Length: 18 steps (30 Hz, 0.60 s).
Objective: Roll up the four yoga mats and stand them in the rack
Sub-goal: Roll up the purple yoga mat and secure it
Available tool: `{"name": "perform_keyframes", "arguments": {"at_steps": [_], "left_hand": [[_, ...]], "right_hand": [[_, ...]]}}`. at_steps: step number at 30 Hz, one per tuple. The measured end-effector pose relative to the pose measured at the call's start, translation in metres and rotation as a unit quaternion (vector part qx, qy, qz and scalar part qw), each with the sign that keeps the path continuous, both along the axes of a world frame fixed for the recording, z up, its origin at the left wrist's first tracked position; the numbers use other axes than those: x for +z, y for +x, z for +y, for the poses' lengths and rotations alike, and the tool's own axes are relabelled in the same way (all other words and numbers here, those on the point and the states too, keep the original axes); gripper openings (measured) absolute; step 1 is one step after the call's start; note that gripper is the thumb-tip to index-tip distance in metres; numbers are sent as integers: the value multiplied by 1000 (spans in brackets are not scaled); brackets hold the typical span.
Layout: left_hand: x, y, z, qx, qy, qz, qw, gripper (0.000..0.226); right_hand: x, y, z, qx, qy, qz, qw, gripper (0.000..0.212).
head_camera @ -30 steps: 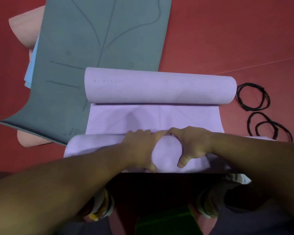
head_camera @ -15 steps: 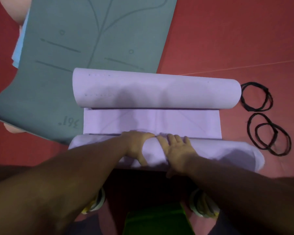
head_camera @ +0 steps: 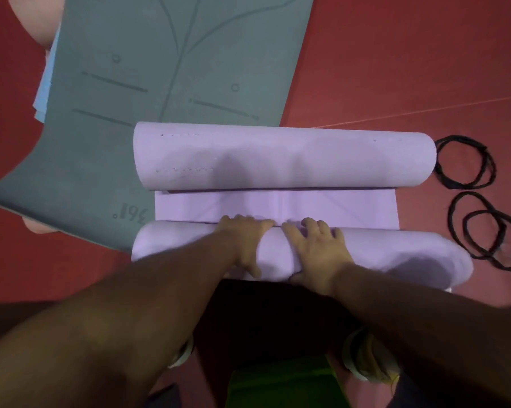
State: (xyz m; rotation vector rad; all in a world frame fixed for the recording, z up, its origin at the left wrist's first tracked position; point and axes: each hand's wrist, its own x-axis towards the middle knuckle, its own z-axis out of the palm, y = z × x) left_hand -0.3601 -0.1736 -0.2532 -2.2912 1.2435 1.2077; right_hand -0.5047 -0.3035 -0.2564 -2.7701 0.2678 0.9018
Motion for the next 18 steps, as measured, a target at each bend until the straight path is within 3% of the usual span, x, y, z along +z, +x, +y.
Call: {"name": "perform_keyframes", "arguments": {"at_steps": [3,5,9,13,18], "left_hand": [[-5,9,-5,16,14,21,1000,130],[-11,1,5,25,6,-12,1000,131],[-12,-6,17,37,-50,-66,996,118],[-15,-18,15,-5,-22,-123,992,135],[-26,-11,6,-9,5,-124,992,137]], "right_hand": [[-1,-9,7,51,-37,-11,998,127],[-9,-9,9,54,-48,-5,997,114],[-19,12,-10,46,-15,-5,999,110],[-16,33,-28,39,38,40,998,101],[-28,28,-24,32,16,30,999,118]]}}
